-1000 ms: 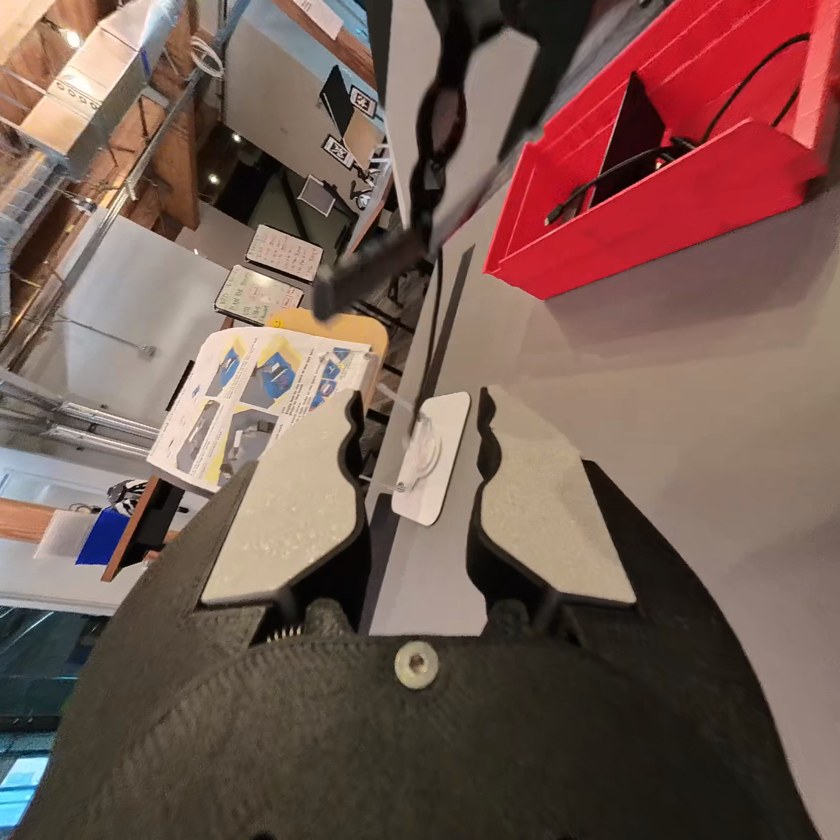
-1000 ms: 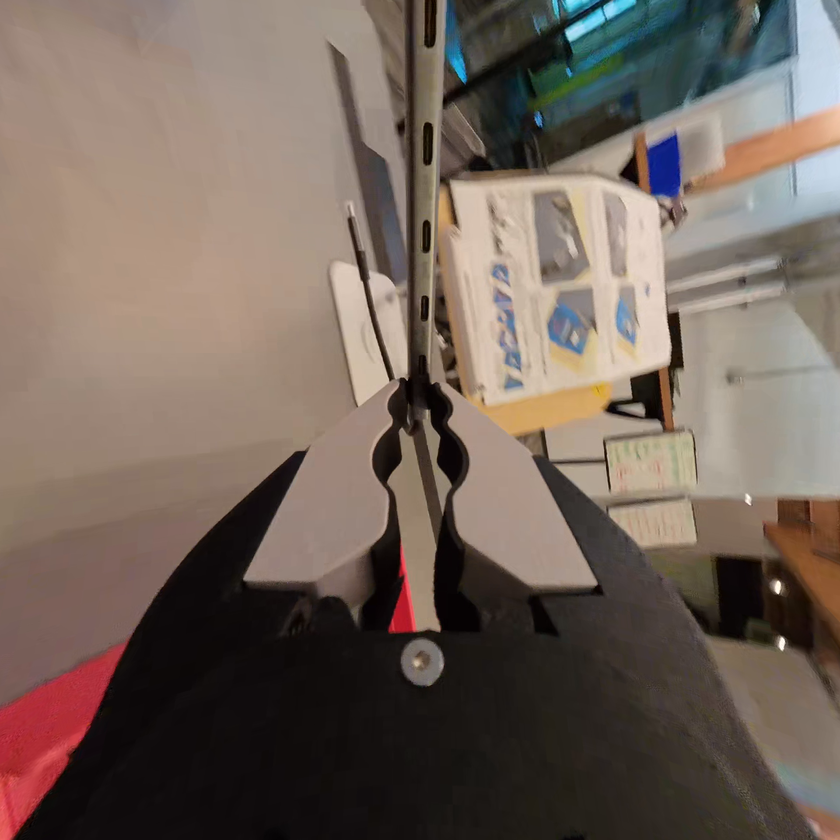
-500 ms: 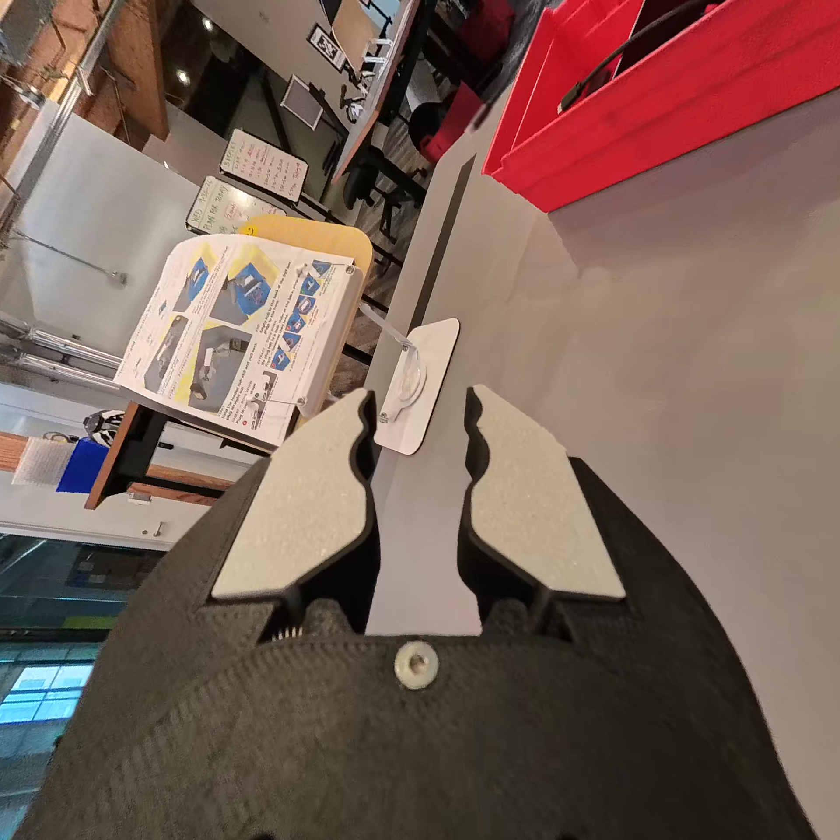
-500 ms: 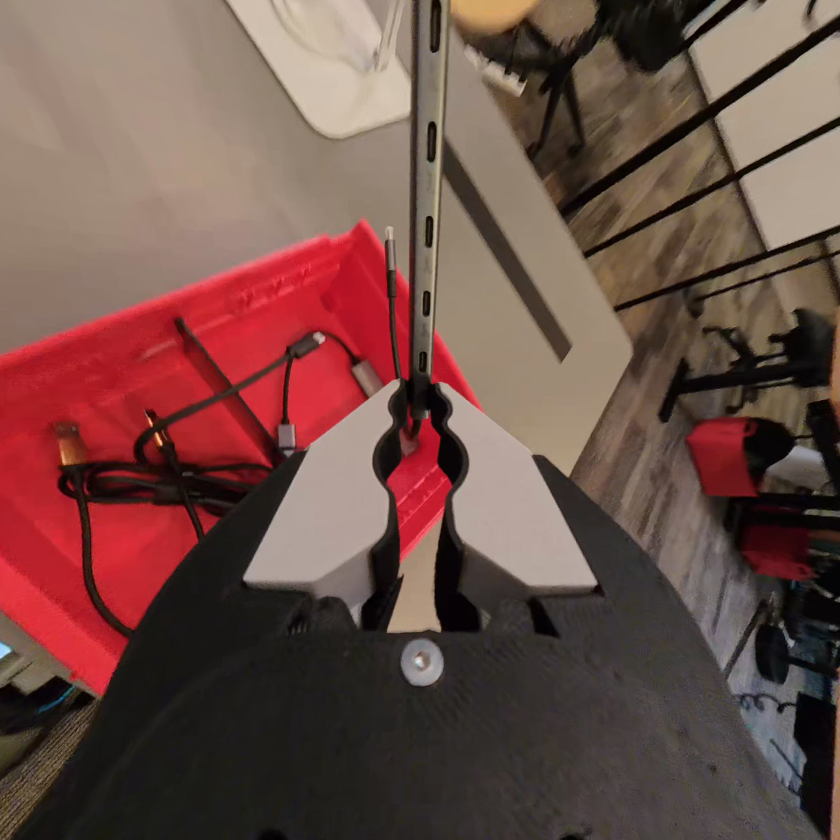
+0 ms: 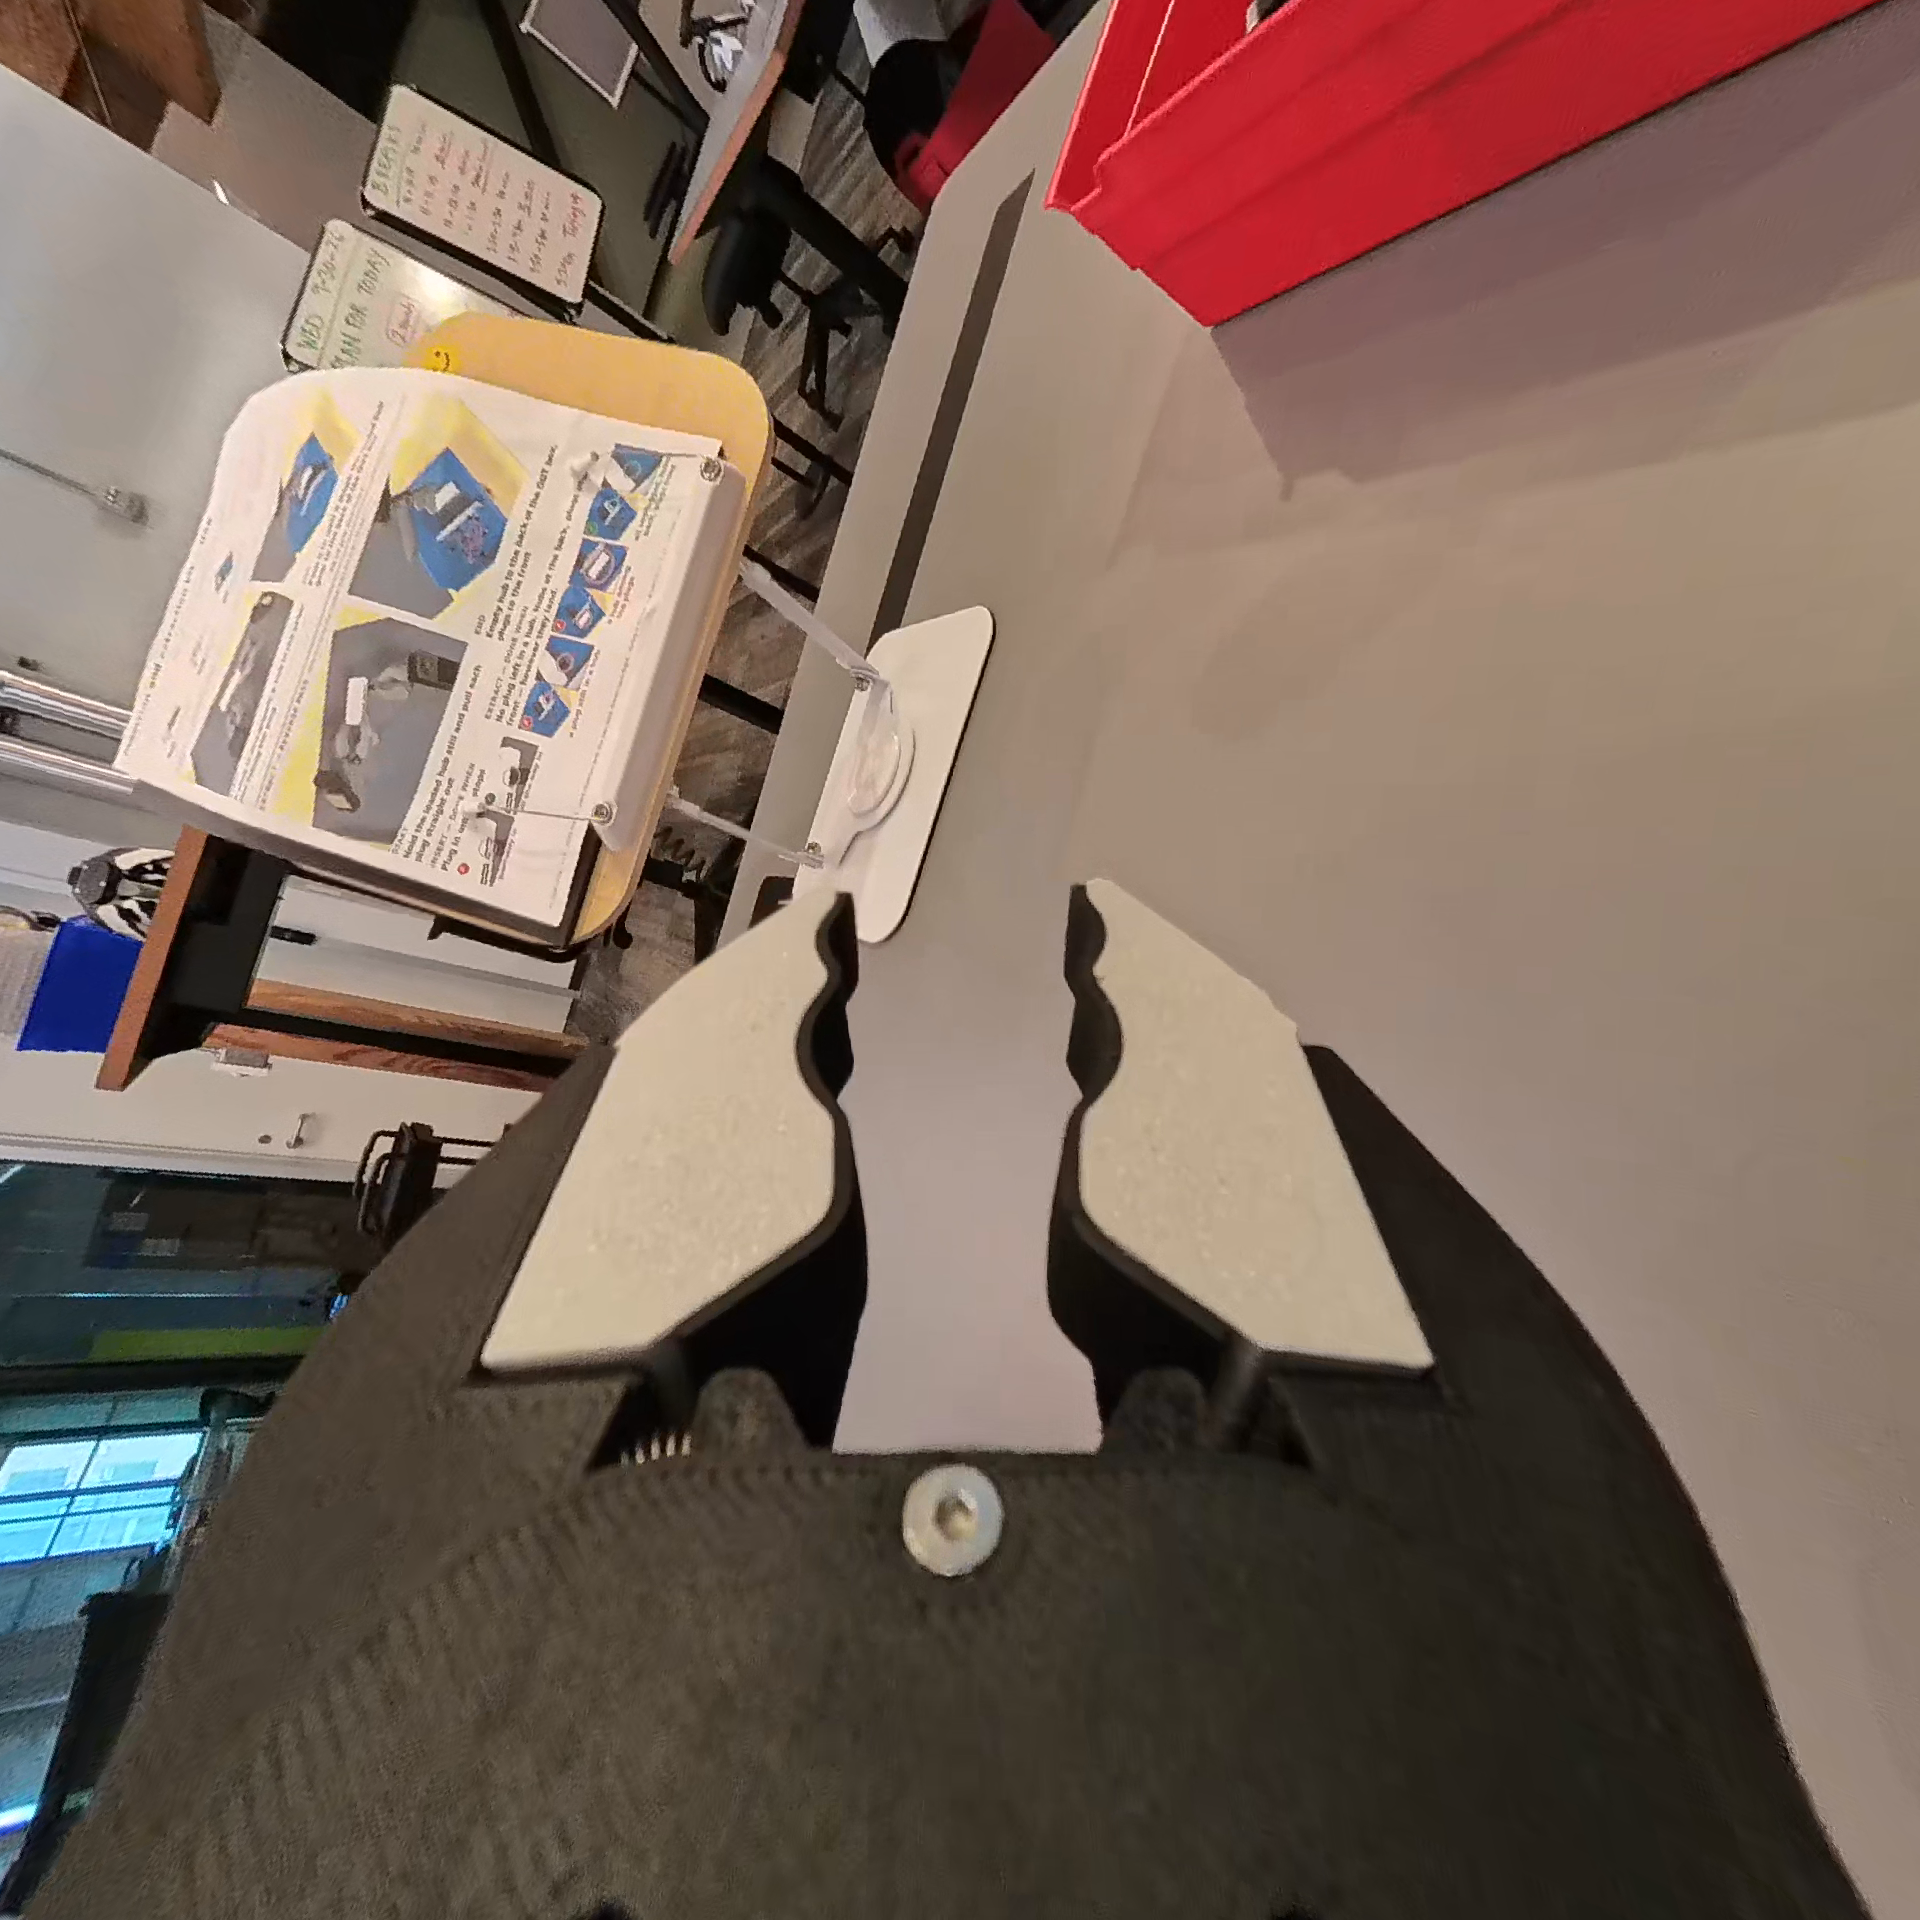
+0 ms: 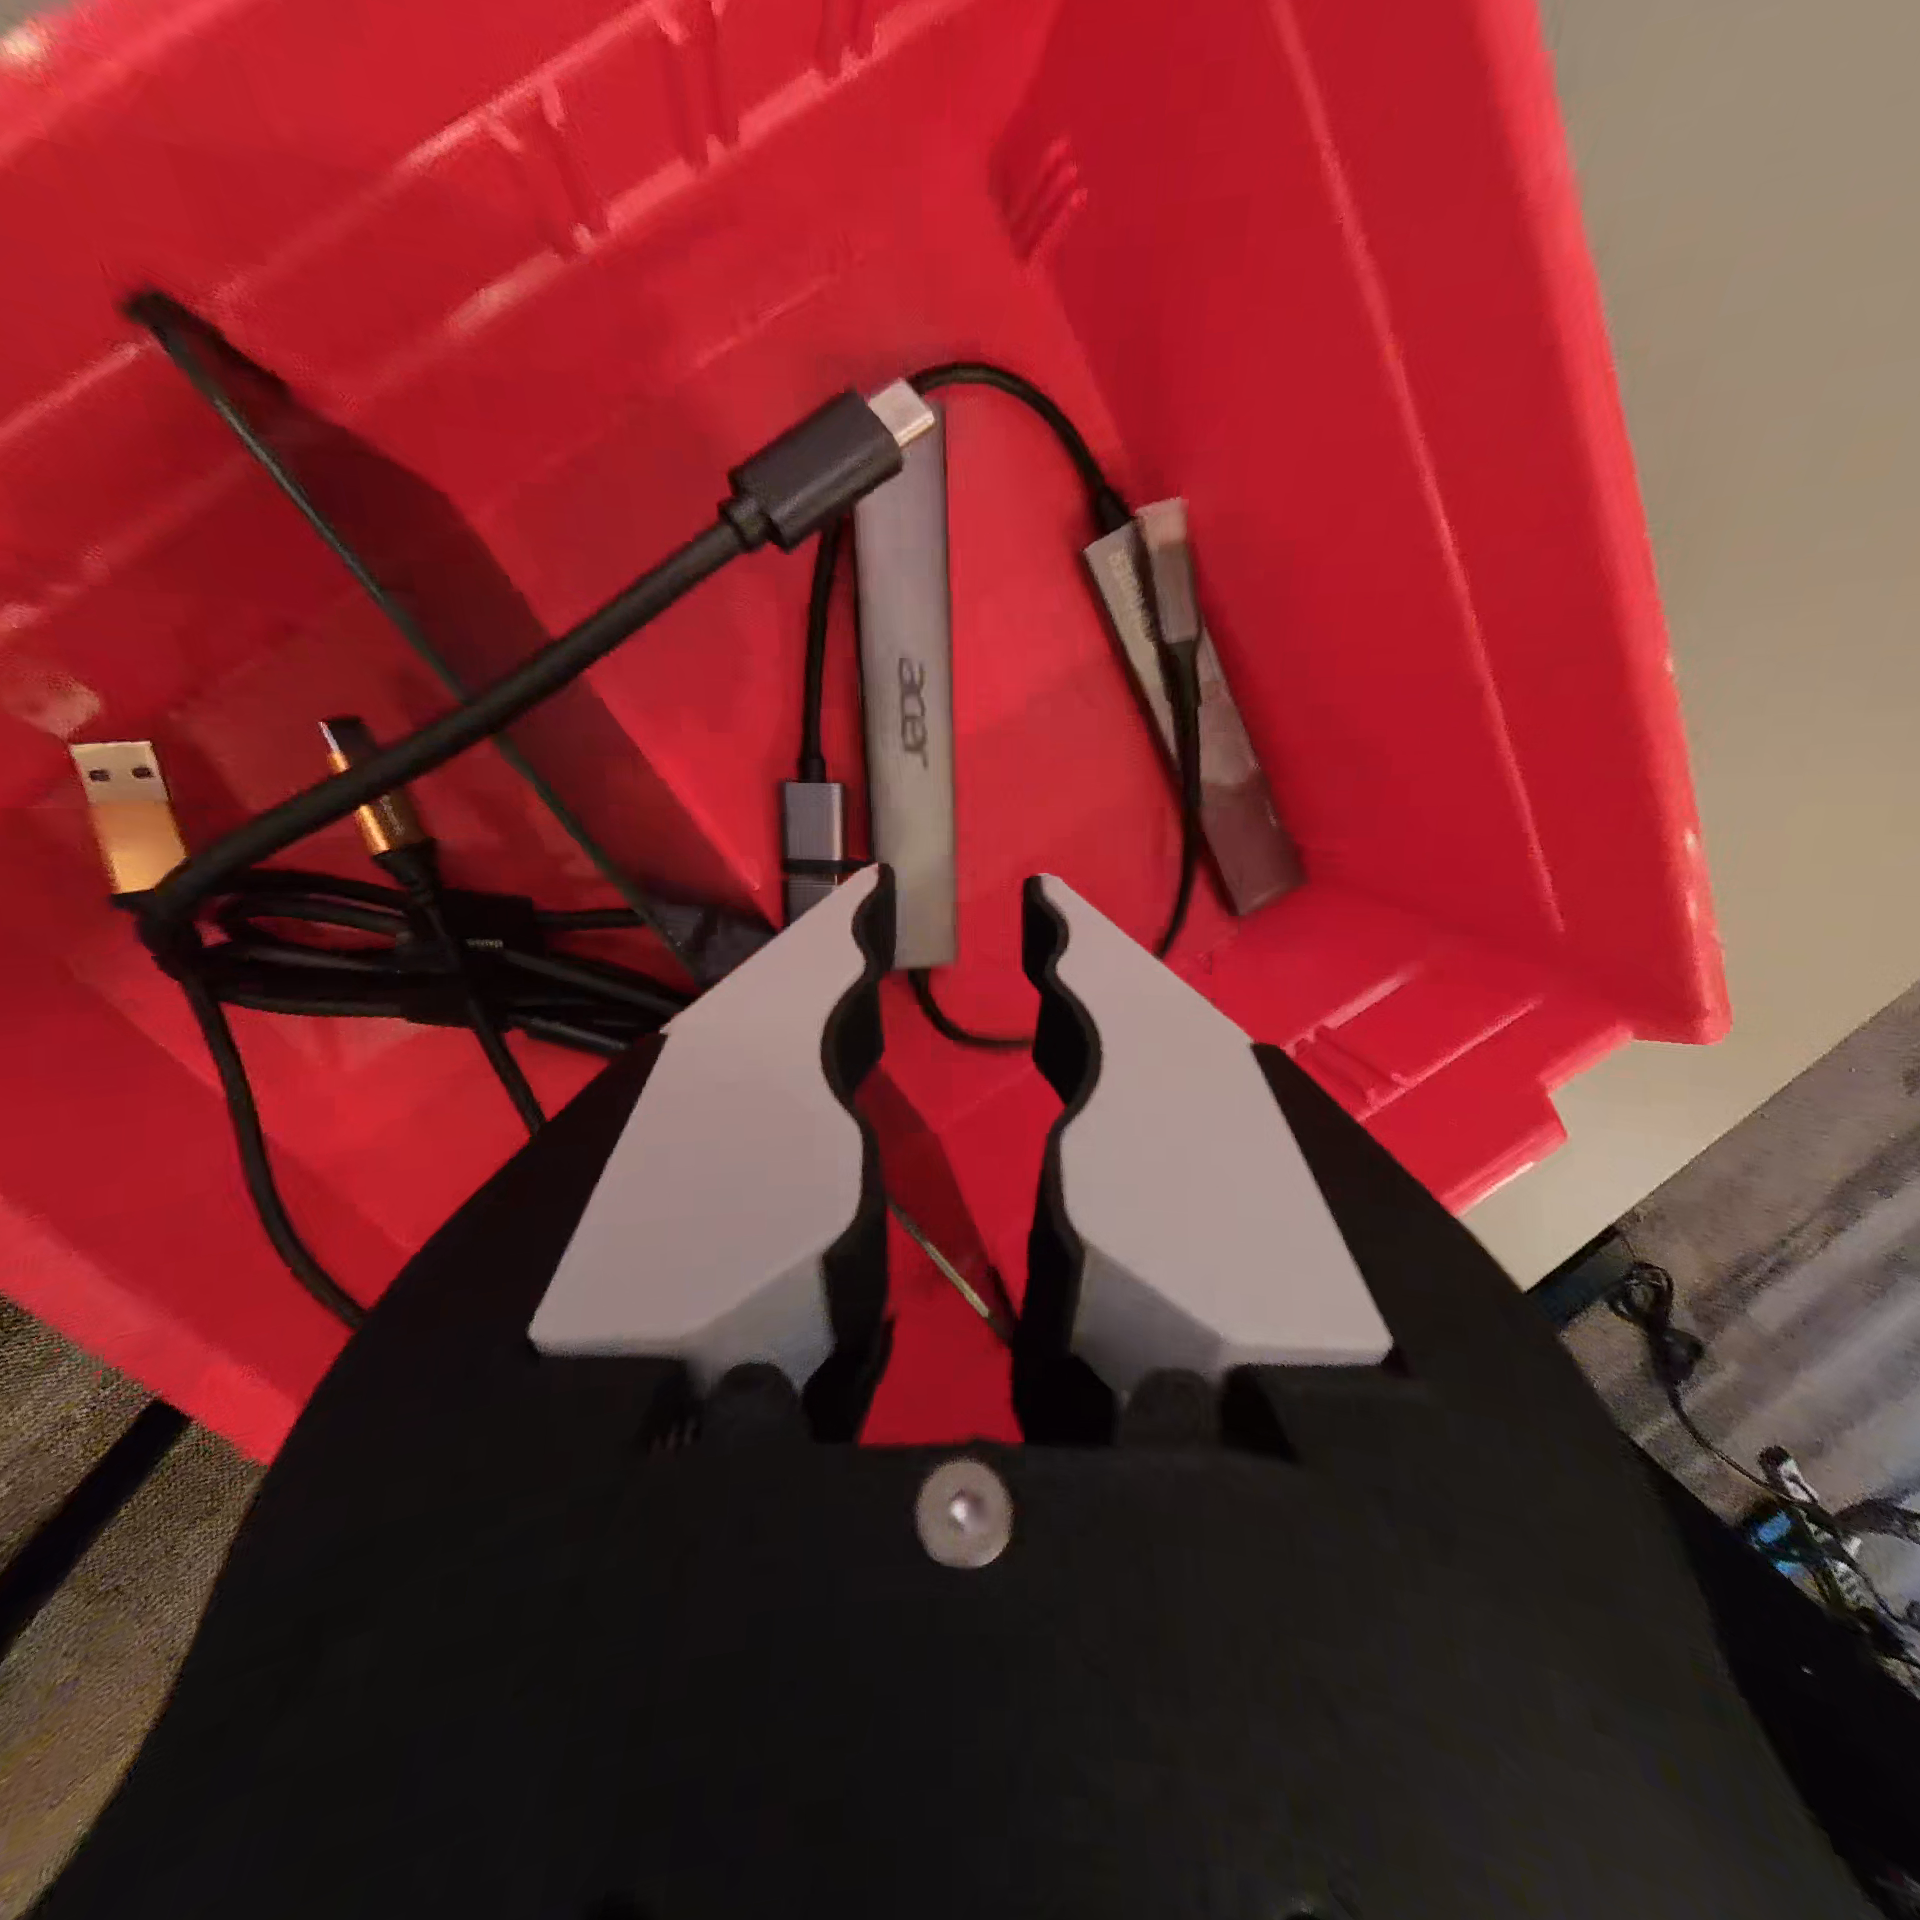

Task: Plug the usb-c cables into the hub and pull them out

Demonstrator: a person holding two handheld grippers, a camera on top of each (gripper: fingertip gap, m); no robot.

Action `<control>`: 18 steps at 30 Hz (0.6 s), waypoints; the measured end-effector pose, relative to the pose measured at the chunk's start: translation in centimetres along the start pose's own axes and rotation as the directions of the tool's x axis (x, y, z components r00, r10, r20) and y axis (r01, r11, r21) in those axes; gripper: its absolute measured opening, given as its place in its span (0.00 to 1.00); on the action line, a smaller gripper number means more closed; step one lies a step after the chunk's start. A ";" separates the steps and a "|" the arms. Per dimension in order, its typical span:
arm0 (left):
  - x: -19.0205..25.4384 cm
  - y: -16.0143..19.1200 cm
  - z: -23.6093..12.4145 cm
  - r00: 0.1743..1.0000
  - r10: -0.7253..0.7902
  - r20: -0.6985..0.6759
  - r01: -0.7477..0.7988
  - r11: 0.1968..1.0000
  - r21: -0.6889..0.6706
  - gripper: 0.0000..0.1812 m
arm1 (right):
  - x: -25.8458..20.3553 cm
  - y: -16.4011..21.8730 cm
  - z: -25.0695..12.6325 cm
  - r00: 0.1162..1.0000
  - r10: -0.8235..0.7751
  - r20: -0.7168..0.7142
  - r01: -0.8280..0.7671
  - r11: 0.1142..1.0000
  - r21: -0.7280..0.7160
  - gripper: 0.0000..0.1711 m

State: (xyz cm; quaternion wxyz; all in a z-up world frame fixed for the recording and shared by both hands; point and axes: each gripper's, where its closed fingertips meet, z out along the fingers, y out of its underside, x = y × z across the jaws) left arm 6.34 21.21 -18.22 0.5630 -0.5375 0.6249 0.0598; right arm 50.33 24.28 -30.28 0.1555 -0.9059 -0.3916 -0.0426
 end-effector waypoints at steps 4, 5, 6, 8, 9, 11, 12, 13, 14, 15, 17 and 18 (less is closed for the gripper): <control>-0.9 1.1 -0.9 0.999 -0.026 0.019 0.026 0.999 -0.023 0.21 | 0.0 -1.4 -2.3 0.999 0.040 0.017 -0.041 0.994 0.098 0.18; -1.3 1.5 -1.2 0.999 -0.034 0.029 0.035 0.999 -0.028 0.21 | 0.0 -1.6 -3.0 0.999 0.037 0.001 -0.036 0.993 0.113 0.18; -1.8 1.9 -1.5 0.998 -0.039 0.042 0.041 0.998 -0.037 0.21 | -0.1 -2.0 -3.7 0.999 0.031 -0.011 -0.029 0.991 0.133 0.18; -2.9 2.9 -2.3 0.996 -0.043 0.077 0.048 0.997 -0.060 0.21 | -0.7 -3.1 -5.3 0.999 0.016 -0.037 -0.008 0.982 0.188 0.17; -3.7 3.4 -2.9 0.994 -0.046 0.099 0.054 0.996 -0.071 0.21 | -1.0 -3.7 -6.2 0.998 0.011 -0.061 0.002 0.977 0.213 0.17; -5.3 4.7 -4.2 0.988 -0.051 0.146 0.066 0.993 -0.101 0.21 | -1.9 -4.9 -8.1 0.994 0.005 -0.109 0.025 0.963 0.269 0.15; -6.3 5.3 -4.9 0.984 -0.055 0.169 0.076 0.990 -0.115 0.21 | -2.5 -5.7 -9.2 0.991 0.000 -0.131 0.040 0.952 0.303 0.14; -7.2 6.1 -5.7 0.980 -0.063 0.190 0.088 0.987 -0.131 0.20 | -3.3 -6.5 -10.2 0.989 -0.010 -0.145 0.059 0.940 0.337 0.14; -8.1 6.9 -6.6 0.975 -0.069 0.213 0.102 0.984 -0.147 0.20 | -4.1 -7.3 -11.2 0.987 -0.019 -0.158 0.076 0.928 0.365 0.13; -8.9 7.7 -7.5 0.969 -0.075 0.237 0.116 0.980 -0.162 0.20 | -5.0 -8.1 -12.1 0.985 -0.027 -0.173 0.094 0.916 0.391 0.13; -10.3 9.4 -9.2 0.958 -0.087 0.272 0.143 0.970 -0.196 0.19 | -7.0 -9.8 -13.8 0.979 -0.060 -0.195 0.143 0.884 0.445 0.11; -10.9 10.3 -10.0 0.954 -0.085 0.287 0.152 0.963 -0.221 0.19 | -8.1 -10.7 -14.5 0.977 -0.075 -0.201 0.164 0.867 0.471 0.09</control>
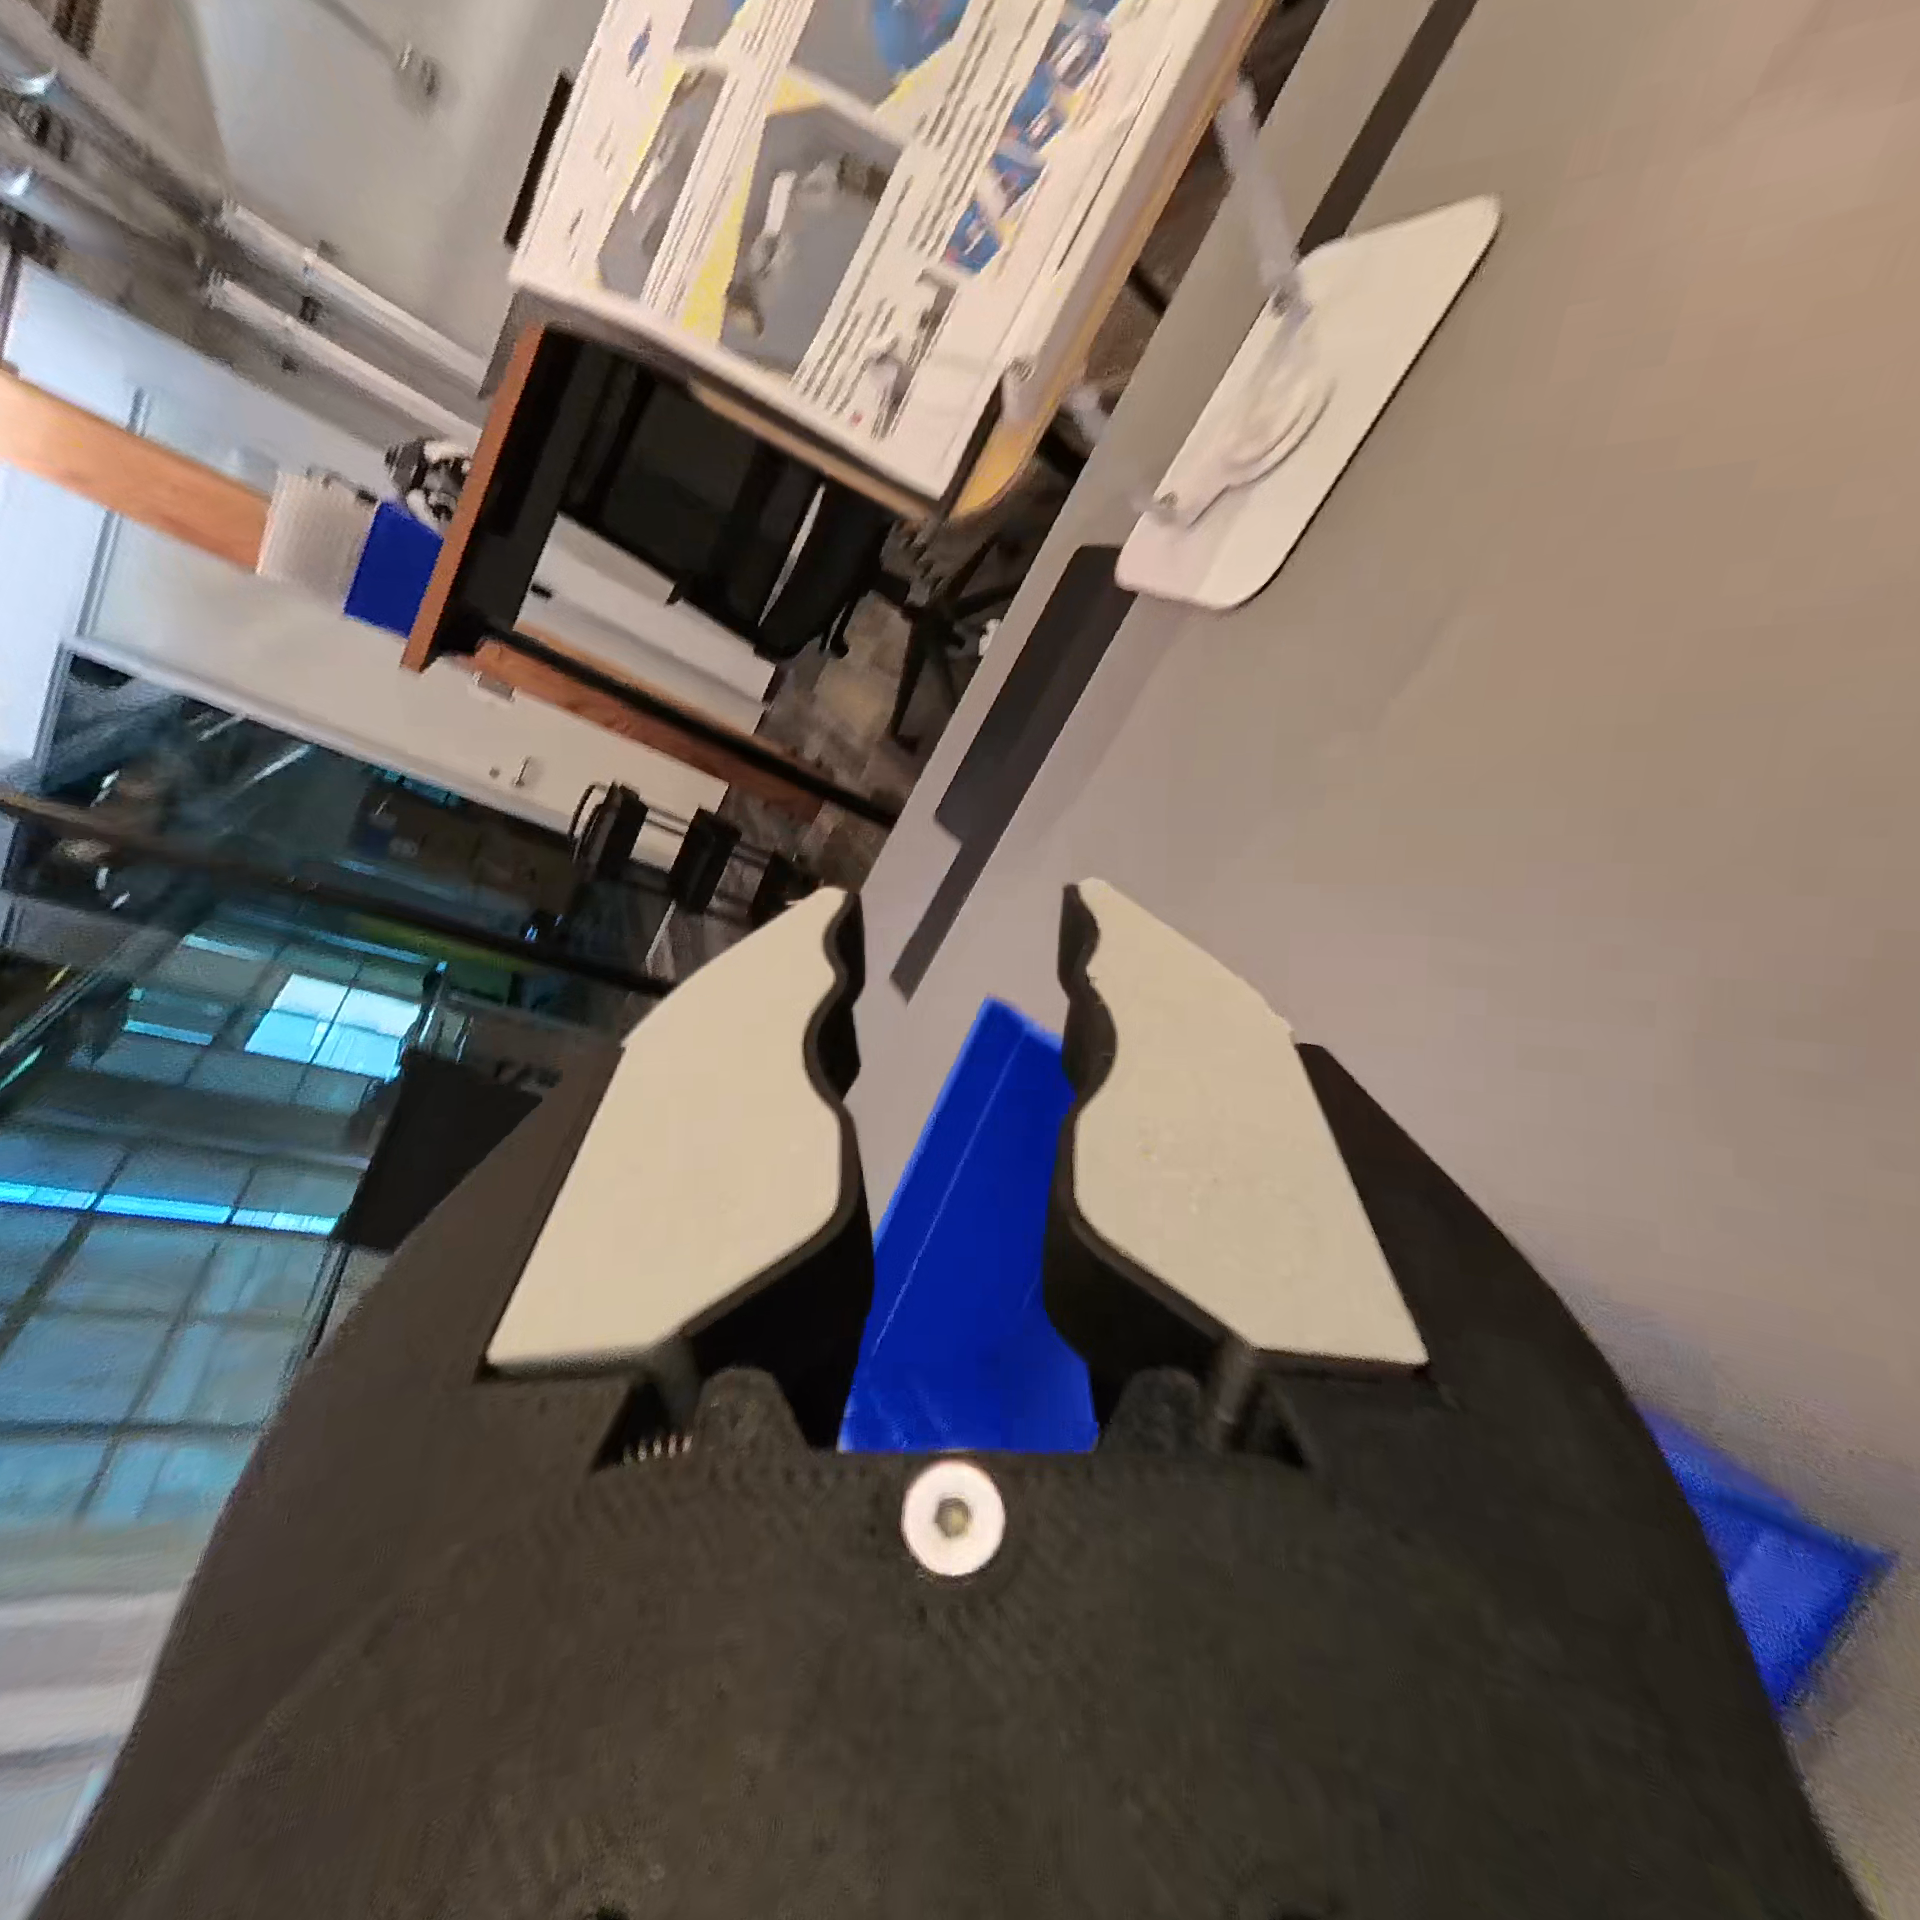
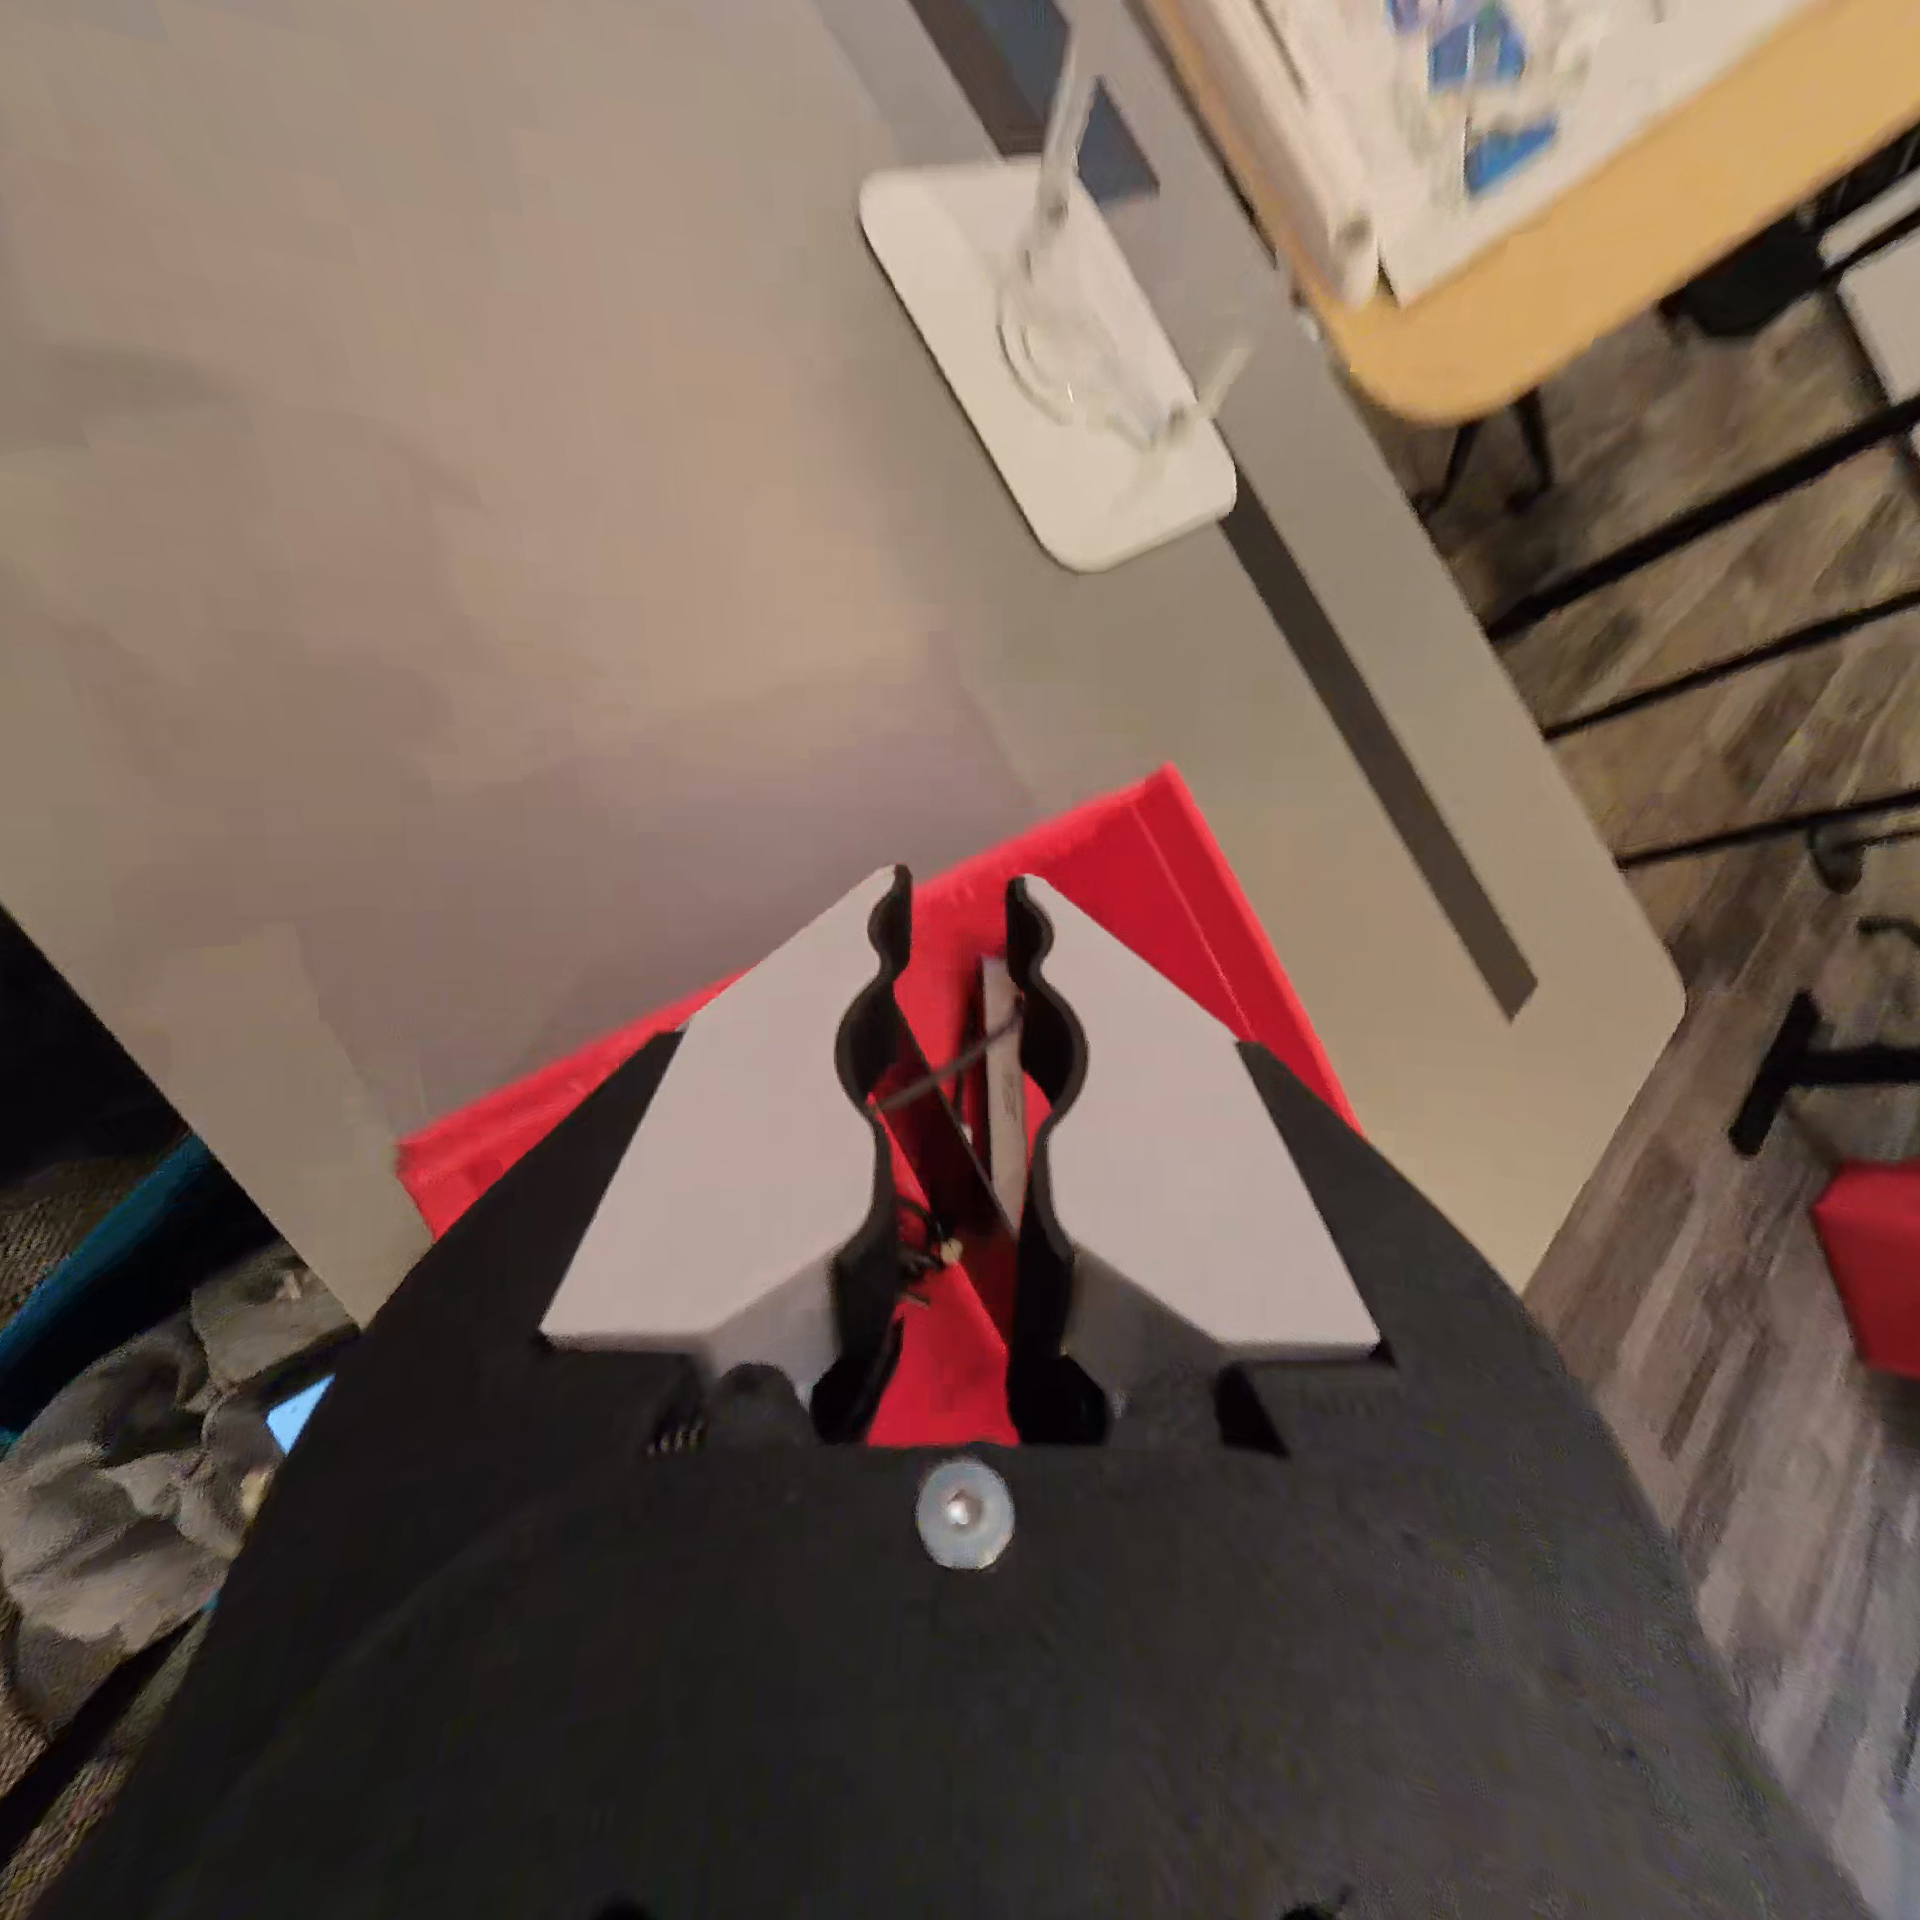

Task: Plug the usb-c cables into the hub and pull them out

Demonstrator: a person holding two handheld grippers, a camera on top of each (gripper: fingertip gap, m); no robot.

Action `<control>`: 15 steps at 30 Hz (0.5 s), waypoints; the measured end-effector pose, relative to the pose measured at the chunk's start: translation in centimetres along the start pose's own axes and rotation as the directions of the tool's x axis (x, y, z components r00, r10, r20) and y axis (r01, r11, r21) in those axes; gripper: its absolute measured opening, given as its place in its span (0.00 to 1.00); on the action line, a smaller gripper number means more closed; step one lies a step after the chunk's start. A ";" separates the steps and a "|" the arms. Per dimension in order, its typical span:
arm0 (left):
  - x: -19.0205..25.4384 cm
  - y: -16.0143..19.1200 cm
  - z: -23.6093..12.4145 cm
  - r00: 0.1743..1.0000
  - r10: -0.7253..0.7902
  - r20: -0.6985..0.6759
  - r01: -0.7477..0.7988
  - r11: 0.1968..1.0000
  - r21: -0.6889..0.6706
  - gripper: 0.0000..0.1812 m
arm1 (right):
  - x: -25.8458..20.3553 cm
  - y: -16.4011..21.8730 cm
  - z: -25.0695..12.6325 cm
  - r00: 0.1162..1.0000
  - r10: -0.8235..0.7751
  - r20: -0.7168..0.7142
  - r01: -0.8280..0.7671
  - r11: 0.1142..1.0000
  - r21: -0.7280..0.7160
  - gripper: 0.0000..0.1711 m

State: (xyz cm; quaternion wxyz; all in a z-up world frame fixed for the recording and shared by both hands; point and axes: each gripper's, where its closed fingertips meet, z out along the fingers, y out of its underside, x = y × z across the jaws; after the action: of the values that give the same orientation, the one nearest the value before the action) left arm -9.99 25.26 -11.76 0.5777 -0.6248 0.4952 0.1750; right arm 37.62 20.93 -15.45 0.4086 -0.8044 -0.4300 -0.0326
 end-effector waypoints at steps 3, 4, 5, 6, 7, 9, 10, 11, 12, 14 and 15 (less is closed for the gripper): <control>-1.4 3.0 -0.9 1.000 -0.011 0.003 0.012 0.997 -0.081 0.19 | -2.9 -3.2 -0.5 0.998 -0.055 0.019 0.054 0.996 0.065 0.08; -1.6 4.0 -1.1 1.000 -0.023 -0.006 0.022 0.994 -0.107 0.19 | -3.7 -4.1 -0.5 0.997 -0.073 0.019 0.071 0.994 0.083 0.07; -1.5 4.9 -1.3 0.999 -0.037 -0.022 0.033 0.991 -0.133 0.19 | -4.6 -5.0 -0.5 0.996 -0.086 0.027 0.083 0.991 0.103 0.07; -1.3 5.9 -1.4 0.998 -0.047 -0.043 0.040 0.986 -0.160 0.19 | -5.6 -5.7 -0.4 0.994 -0.097 0.043 0.091 0.989 0.119 0.07; -0.9 7.0 -1.6 0.996 -0.057 -0.068 0.043 0.979 -0.197 0.19 | -6.5 -6.3 -0.2 0.993 -0.109 0.055 0.101 0.987 0.128 0.07; 0.3 9.3 -1.8 0.989 -0.077 -0.127 0.037 0.958 -0.286 0.19 | -8.0 -7.2 0.4 0.989 -0.132 0.066 0.122 0.983 0.138 0.06; 1.1 10.5 -2.0 0.982 -0.094 -0.163 0.036 0.943 -0.330 0.20 | -8.8 -7.6 0.7 0.987 -0.141 0.078 0.129 0.981 0.141 0.06; 2.0 11.6 -2.3 0.974 -0.115 -0.194 0.035 0.927 -0.373 0.22 | -9.5 -7.8 1.1 0.984 -0.150 0.091 0.137 0.980 0.142 0.06; 2.8 12.7 -2.5 0.966 -0.135 -0.219 0.035 0.912 -0.410 0.22 | -10.1 -8.1 1.4 0.983 -0.158 0.095 0.143 0.979 0.146 0.06; 4.4 14.6 -2.8 0.952 -0.169 -0.256 0.028 0.879 -0.476 0.27 | -11.6 -8.9 2.0 0.978 -0.169 0.125 0.147 0.975 0.169 0.06; 5.2 15.5 -3.0 0.943 -0.191 -0.271 0.026 0.858 -0.513 0.29 | -12.4 -9.1 2.4 0.974 -0.174 0.145 0.148 0.973 0.178 0.06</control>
State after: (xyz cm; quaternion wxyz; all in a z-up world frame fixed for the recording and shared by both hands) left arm -21.45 22.88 -23.54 0.3180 -0.8005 0.4811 0.1635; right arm 22.56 17.02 -16.27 0.4343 -0.7300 -0.5266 0.0347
